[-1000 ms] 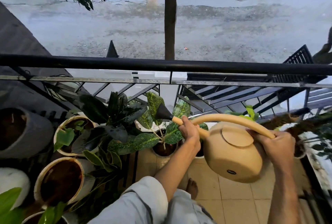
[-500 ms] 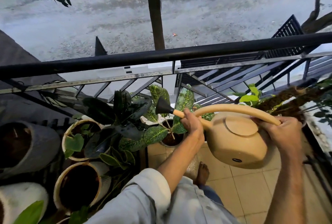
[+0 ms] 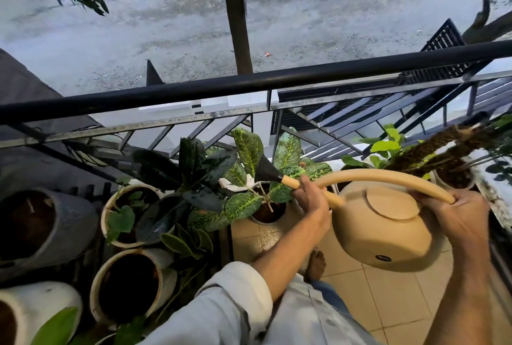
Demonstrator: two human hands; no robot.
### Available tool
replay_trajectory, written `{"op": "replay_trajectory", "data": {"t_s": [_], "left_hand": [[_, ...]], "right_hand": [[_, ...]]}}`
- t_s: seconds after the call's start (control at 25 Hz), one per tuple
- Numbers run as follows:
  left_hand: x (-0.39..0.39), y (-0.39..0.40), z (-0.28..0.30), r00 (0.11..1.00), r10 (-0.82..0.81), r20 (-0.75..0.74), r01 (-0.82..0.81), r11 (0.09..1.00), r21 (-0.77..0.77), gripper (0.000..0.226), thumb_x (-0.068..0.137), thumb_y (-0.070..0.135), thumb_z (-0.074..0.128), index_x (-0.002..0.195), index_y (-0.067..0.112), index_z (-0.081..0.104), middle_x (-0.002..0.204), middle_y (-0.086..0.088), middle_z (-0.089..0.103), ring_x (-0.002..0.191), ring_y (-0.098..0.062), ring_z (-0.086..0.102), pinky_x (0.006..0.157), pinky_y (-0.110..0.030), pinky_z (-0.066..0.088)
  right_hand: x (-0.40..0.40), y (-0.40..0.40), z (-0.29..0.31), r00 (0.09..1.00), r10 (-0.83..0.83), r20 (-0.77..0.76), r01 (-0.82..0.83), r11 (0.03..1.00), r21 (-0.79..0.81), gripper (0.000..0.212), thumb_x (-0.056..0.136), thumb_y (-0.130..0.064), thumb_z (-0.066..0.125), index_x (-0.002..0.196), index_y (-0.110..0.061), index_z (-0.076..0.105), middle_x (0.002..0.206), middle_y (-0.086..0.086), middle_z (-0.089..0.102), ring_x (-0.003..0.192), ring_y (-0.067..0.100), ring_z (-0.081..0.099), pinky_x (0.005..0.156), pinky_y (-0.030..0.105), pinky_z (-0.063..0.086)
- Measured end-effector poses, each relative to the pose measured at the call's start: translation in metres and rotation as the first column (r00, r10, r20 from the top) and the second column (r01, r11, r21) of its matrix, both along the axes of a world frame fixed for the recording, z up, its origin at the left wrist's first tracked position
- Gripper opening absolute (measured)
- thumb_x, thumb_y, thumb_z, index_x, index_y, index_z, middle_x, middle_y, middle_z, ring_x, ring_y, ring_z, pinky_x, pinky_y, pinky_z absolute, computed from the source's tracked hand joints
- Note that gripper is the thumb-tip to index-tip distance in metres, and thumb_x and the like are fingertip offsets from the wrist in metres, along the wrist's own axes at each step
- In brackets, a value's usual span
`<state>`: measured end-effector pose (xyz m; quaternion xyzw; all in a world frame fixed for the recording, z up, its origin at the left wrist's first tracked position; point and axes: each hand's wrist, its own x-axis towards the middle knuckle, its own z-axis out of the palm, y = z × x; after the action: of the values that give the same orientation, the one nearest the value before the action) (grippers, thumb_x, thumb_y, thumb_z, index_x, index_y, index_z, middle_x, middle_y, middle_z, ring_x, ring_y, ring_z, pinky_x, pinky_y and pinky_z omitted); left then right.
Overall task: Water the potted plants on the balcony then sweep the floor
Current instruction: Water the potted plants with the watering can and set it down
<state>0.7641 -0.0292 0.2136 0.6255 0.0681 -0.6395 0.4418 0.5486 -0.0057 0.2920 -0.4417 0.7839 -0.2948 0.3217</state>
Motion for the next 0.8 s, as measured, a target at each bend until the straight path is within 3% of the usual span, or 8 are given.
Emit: {"op": "replay_trajectory", "data": {"t_s": [0.24, 0.32, 0.52, 0.64, 0.72, 0.8], "left_hand": [[-0.021, 0.003, 0.007, 0.999, 0.019, -0.026, -0.019, 1.0, 0.015, 0.048, 0.11, 0.045, 0.041, 0.14, 0.008, 0.042, 0.097, -0.006, 0.06, 0.085, -0.017, 0.06, 0.074, -0.031, 0.047], [-0.025, 0.004, 0.01, 0.999, 0.03, -0.027, -0.03, 0.999, 0.022, 0.047, 0.109, 0.047, 0.041, 0.137, 0.009, 0.043, 0.097, -0.006, 0.061, 0.086, -0.017, 0.06, 0.072, -0.03, 0.047], [-0.041, 0.009, 0.012, 0.996, 0.082, -0.036, -0.08, 0.996, 0.037, 0.035, 0.11, 0.045, 0.04, 0.125, 0.013, 0.042, 0.098, -0.008, 0.06, 0.086, -0.018, 0.059, 0.072, -0.029, 0.047], [-0.047, 0.01, 0.007, 0.991, 0.135, -0.022, -0.134, 0.99, 0.036, 0.033, 0.109, 0.043, 0.042, 0.123, 0.014, 0.043, 0.1, -0.008, 0.062, 0.09, -0.02, 0.062, 0.072, -0.029, 0.048], [-0.051, 0.011, 0.004, 0.989, 0.146, -0.016, -0.146, 0.989, 0.034, 0.032, 0.108, 0.044, 0.043, 0.122, 0.015, 0.042, 0.101, -0.009, 0.063, 0.092, -0.021, 0.063, 0.072, -0.03, 0.048], [-0.056, 0.01, 0.002, 0.987, 0.159, -0.024, -0.158, 0.987, 0.036, 0.034, 0.108, 0.045, 0.042, 0.124, 0.015, 0.041, 0.1, -0.009, 0.064, 0.091, -0.02, 0.063, 0.072, -0.029, 0.049]], "right_hand": [[-0.035, -0.001, -0.013, 1.0, 0.005, -0.003, -0.005, 1.0, -0.001, 0.015, 0.079, -0.015, 0.091, 0.084, -0.009, 0.079, 0.05, -0.023, 0.065, 0.069, 0.028, 0.063, 0.041, 0.006, 0.042], [-0.043, -0.008, -0.015, 0.999, 0.033, -0.005, -0.033, 0.999, 0.008, 0.013, 0.08, -0.013, 0.089, 0.086, -0.01, 0.079, 0.052, -0.023, 0.067, 0.068, 0.024, 0.063, 0.043, 0.005, 0.043], [-0.062, -0.024, -0.018, 0.994, 0.104, 0.019, -0.104, 0.994, 0.038, 0.02, 0.08, -0.017, 0.09, 0.068, -0.02, 0.074, 0.05, -0.022, 0.065, 0.058, 0.01, 0.061, 0.041, 0.008, 0.043], [-0.069, -0.032, -0.02, 0.987, 0.161, -0.022, -0.16, 0.986, 0.045, 0.021, 0.079, -0.021, 0.091, 0.066, -0.022, 0.075, 0.054, -0.009, 0.07, 0.068, 0.023, 0.065, 0.05, 0.028, 0.05], [-0.074, -0.037, -0.022, 0.979, 0.203, -0.022, -0.202, 0.979, 0.033, 0.02, 0.079, -0.02, 0.091, 0.07, -0.027, 0.074, 0.055, -0.008, 0.071, 0.069, 0.024, 0.064, 0.052, 0.03, 0.051], [-0.079, -0.043, -0.021, 0.972, 0.235, -0.017, -0.234, 0.972, 0.031, 0.019, 0.078, -0.021, 0.092, 0.073, -0.027, 0.075, 0.056, -0.019, 0.07, 0.07, 0.024, 0.064, 0.054, 0.03, 0.051]]}}
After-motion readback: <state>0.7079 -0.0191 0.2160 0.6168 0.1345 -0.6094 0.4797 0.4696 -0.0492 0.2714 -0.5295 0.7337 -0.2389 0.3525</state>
